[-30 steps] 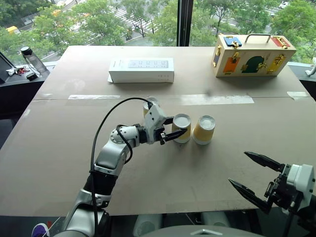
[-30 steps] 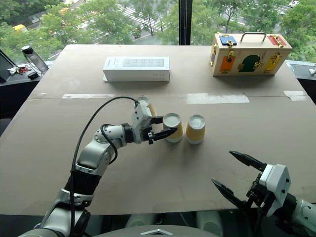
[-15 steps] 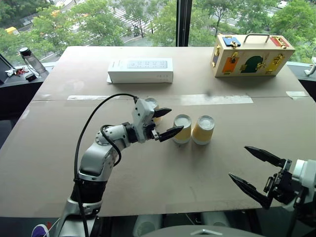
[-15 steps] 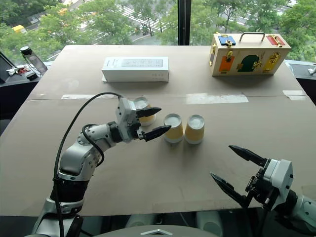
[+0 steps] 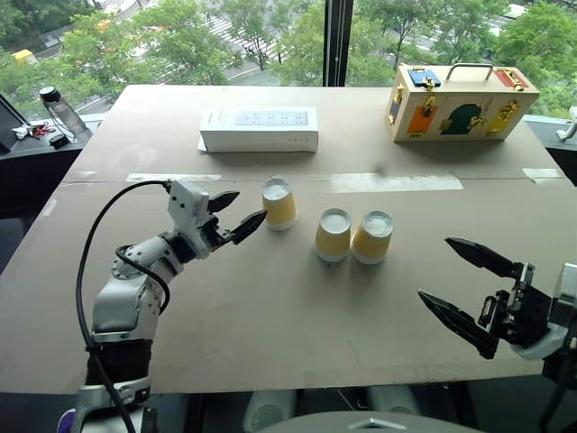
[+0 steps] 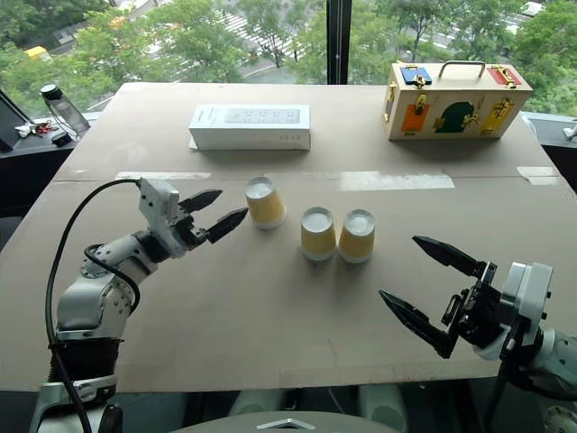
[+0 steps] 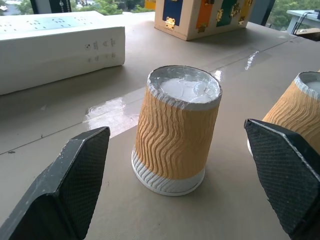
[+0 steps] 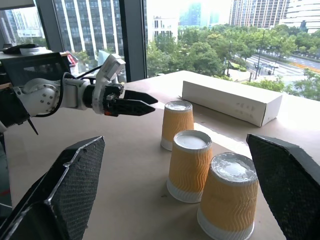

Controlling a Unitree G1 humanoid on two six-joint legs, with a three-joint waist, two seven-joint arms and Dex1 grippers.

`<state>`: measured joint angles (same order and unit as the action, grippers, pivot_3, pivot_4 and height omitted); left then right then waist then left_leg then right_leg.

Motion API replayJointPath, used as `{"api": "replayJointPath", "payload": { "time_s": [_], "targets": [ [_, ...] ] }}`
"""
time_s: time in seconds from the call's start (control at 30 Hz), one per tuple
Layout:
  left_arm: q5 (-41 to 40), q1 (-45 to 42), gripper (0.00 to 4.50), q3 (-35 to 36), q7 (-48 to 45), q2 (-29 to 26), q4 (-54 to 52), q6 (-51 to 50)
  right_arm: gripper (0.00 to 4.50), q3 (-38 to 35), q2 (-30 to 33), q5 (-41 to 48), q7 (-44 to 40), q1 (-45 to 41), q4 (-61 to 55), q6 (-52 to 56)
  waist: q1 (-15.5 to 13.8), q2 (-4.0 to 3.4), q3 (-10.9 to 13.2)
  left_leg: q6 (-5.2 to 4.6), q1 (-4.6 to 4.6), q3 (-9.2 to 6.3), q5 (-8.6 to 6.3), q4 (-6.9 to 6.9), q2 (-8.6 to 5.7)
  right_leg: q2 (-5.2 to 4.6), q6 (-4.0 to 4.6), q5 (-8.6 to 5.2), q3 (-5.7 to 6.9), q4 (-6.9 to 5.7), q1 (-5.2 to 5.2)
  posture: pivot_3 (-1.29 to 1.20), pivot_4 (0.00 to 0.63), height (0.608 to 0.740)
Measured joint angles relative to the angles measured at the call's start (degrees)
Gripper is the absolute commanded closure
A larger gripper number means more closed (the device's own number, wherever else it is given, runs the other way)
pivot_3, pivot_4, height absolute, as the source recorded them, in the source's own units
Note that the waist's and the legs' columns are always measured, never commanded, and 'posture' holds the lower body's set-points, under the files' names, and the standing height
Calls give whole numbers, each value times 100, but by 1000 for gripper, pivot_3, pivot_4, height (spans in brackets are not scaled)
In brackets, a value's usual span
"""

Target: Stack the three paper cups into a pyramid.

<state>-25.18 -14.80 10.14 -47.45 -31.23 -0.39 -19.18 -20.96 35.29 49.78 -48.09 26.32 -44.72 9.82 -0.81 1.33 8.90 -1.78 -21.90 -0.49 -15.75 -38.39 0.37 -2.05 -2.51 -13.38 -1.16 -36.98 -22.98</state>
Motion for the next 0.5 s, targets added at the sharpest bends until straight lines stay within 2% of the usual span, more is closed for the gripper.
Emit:
{"api": "replayJointPath", "payload": {
  "time_s": [0.23,0.5],
  "targets": [
    [280,-613,72,-323,-318,48,916,450,0,-156,24,192,110,66,-157,23,-1,0,0,0,-1,0,0,1,0,-2,-1,0,0,1,0,0,150,740],
    [539,-1253,72,-653,-705,390,1983,1060,0,-168,-73,49,201,351,-271,6,-6,1,0,0,-3,-1,0,-1,-1,0,-2,1,1,1,0,0,150,740]
  ]
}}
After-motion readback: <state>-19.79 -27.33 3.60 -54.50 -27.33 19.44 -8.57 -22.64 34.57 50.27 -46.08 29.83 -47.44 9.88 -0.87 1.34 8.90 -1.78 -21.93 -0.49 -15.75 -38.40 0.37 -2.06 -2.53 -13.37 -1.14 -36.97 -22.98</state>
